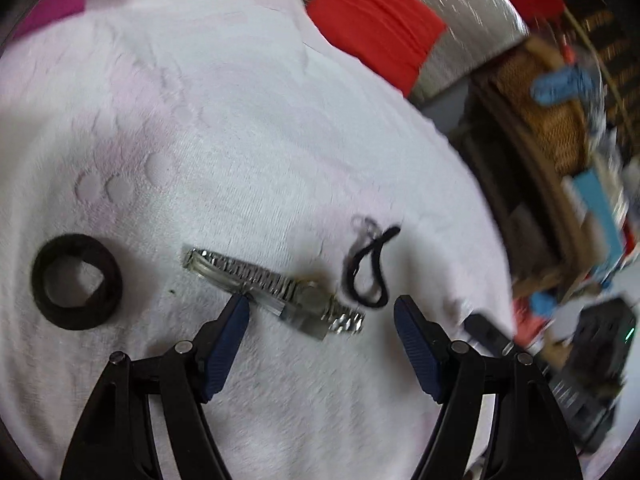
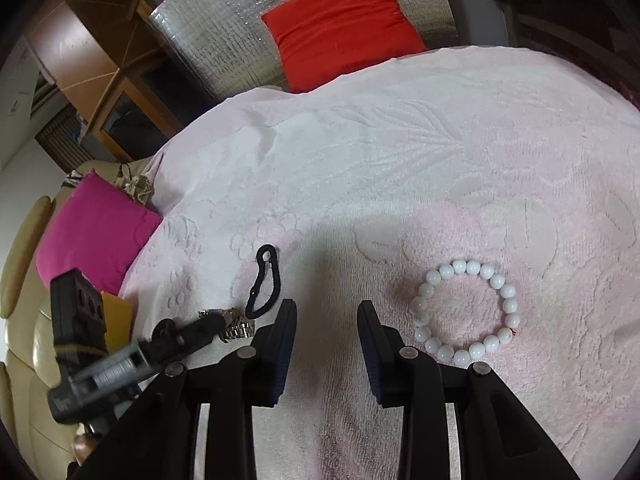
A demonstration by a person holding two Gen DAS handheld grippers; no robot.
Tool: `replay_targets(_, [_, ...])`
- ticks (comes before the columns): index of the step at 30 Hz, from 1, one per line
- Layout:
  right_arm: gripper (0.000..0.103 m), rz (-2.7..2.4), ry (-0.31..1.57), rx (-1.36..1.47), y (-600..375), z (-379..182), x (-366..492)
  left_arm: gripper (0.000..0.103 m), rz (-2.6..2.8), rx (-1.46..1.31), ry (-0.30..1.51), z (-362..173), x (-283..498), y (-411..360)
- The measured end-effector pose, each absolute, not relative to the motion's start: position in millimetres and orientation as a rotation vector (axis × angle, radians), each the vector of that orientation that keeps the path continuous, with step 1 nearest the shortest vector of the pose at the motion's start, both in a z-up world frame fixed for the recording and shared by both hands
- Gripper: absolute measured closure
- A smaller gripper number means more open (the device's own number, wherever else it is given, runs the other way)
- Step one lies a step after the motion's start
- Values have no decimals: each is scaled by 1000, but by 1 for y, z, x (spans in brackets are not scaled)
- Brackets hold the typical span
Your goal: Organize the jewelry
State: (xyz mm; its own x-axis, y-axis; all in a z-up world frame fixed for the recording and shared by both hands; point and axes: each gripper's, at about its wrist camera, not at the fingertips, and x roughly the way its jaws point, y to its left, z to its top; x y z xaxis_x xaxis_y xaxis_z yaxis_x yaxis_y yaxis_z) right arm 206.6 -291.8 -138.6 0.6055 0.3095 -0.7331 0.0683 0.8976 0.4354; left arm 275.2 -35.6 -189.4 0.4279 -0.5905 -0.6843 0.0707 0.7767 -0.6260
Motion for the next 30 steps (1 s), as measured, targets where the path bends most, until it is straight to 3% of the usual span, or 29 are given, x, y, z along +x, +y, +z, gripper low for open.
replay_targets(11, [68, 138, 929, 452, -288, -144, 205, 29, -376, -692, 991, -197, 277, -35])
replay_targets(12, [68, 134, 928, 456, -289, -145, 205, 32, -367, -691, 986, -197, 278, -34])
replay_targets(17, [68, 124, 922, 461, -292, -144, 204, 83, -298, -662, 983, -207, 287, -34])
replay_targets(19, [68, 125, 920, 463, -293, -144, 204, 85, -294, -672, 977, -211, 287, -29])
replay_targets(20, [68, 125, 918, 464, -294, -144, 204, 93, -288, -665, 974, -211, 287, -28])
replay_targets(30, [68, 124, 895, 486, -299, -138, 202, 100, -369, -493, 1022, -197, 274, -47])
